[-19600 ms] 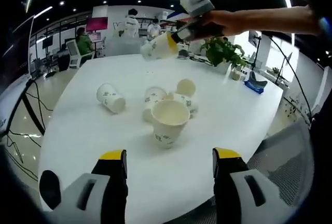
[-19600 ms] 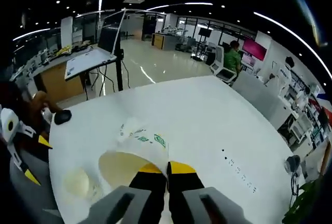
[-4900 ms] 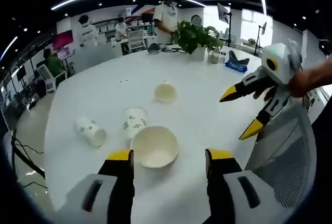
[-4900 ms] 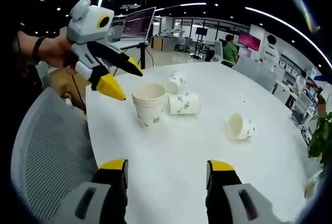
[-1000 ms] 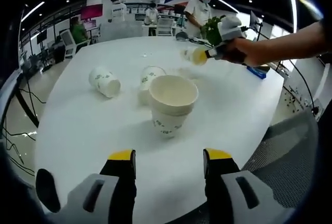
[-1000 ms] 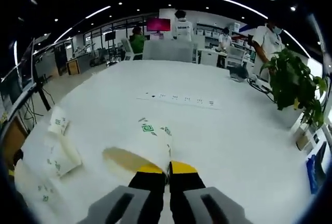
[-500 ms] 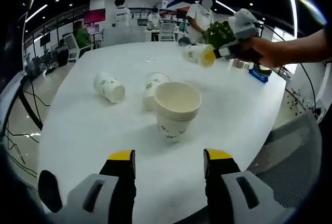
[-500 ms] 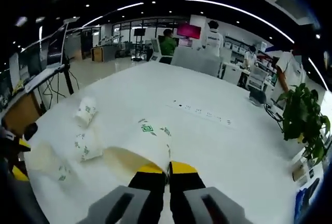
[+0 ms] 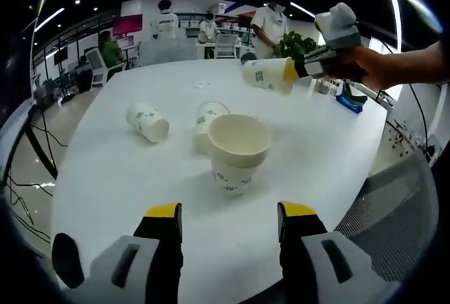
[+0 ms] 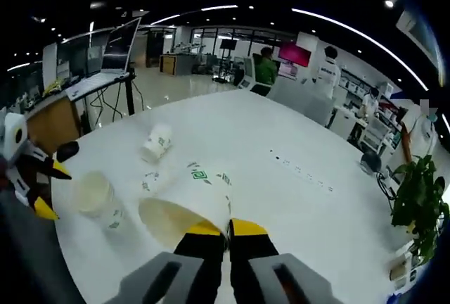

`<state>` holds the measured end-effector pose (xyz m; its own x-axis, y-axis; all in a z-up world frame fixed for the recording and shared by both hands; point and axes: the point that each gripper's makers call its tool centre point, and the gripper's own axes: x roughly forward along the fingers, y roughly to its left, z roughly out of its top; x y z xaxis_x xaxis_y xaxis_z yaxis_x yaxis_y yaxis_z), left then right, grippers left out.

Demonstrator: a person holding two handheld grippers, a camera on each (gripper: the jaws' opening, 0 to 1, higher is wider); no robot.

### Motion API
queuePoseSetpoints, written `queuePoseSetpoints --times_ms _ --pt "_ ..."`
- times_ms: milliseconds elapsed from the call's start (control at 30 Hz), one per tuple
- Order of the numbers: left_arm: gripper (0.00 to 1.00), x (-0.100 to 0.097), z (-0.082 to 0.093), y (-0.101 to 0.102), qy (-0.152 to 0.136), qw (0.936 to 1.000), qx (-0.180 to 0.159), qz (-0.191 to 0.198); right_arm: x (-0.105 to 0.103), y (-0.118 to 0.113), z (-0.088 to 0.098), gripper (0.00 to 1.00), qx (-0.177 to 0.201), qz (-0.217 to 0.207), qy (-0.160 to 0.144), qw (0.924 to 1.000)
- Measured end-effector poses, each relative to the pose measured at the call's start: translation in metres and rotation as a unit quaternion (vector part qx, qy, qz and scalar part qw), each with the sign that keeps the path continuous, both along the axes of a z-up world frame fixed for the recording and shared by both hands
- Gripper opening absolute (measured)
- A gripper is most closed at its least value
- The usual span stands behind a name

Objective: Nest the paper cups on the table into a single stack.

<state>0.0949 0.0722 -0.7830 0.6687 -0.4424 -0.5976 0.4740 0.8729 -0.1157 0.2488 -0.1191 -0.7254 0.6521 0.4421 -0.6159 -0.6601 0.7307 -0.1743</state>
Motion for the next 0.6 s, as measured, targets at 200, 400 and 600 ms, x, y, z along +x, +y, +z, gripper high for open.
queuePoseSetpoints --times_ms 200,400,600 --pt "0.54 0.001 0.002 0.001 -0.002 1.0000 -0.007 0.002 -0.021 0.023 0.006 0.00 -0.011 0.056 -0.002 0.9983" --pt "0.54 0.001 0.003 -0.001 -0.005 0.9999 -0.011 0.000 -0.035 0.046 0.020 0.00 -0.006 0.093 -0.008 0.9956" --pt "0.54 -0.001 0.005 -0.003 -0.006 0.9999 -0.012 -0.004 -0.050 0.062 0.031 0.00 -0.002 0.118 -0.008 0.9930"
